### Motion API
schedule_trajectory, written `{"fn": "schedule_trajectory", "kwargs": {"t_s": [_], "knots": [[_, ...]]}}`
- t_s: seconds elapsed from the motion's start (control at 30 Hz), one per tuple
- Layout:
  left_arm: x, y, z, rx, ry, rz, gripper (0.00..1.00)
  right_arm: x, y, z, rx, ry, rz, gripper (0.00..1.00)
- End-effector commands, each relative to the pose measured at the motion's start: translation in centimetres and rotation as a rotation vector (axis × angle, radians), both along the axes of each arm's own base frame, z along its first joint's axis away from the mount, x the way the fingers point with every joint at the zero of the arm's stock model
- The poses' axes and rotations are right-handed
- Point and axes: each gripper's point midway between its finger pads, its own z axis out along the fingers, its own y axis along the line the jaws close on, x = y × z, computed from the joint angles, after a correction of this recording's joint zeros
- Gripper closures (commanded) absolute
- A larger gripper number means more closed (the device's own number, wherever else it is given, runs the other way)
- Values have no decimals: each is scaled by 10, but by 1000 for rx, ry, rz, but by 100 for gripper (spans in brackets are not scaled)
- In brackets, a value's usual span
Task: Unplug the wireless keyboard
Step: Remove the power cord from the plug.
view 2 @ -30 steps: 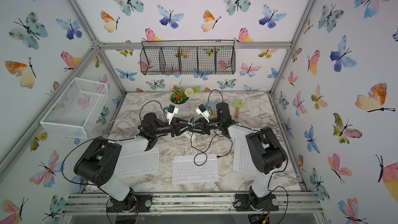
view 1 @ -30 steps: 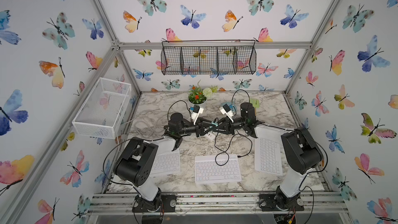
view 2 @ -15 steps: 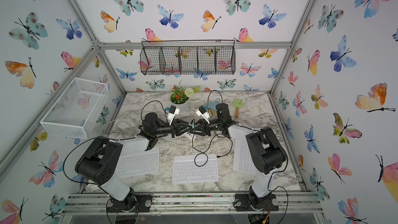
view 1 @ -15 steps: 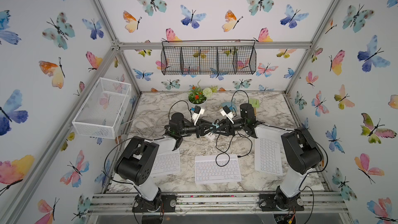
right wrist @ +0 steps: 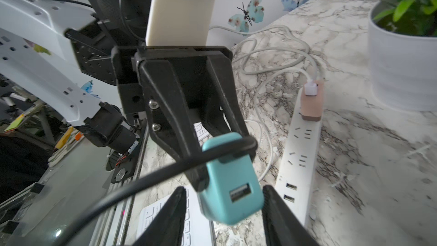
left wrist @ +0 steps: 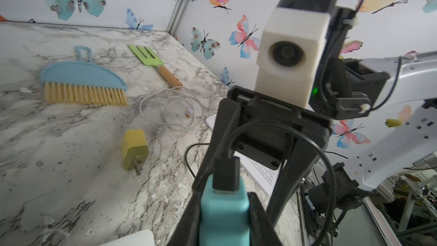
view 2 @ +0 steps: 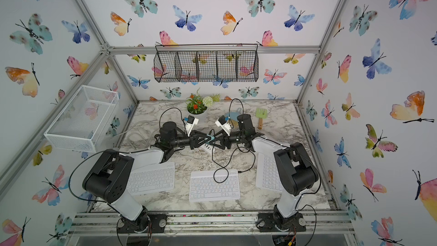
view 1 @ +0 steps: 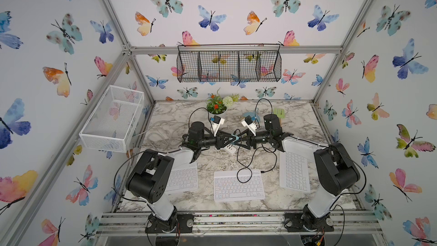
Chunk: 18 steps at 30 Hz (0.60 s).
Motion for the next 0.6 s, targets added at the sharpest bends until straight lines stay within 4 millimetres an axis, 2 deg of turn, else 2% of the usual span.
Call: {"fn": "schedule_trajectory", "kwargs": {"t_s": [0.0, 0.1, 0.2, 0.27, 0.37, 0.57], "knots": [[15, 10, -6, 84, -41, 99, 100, 8, -10, -6, -52, 8, -86, 46], [23, 17, -8, 117, -57, 160, 100, 22, -18, -16, -121, 22, -190, 46], [29, 22, -11, 159, -74, 207, 100, 46, -39, -32, -241, 43, -358, 46], [34, 25, -16, 197, -76, 234, 100, 59, -51, -33, -287, 67, -447, 46], [40, 25, -25, 273, -73, 261, 100, 69, -62, -20, -298, 103, -550, 47], [54, 28, -44, 404, -64, 344, 100, 63, -58, 33, -117, 183, -610, 50]]}}
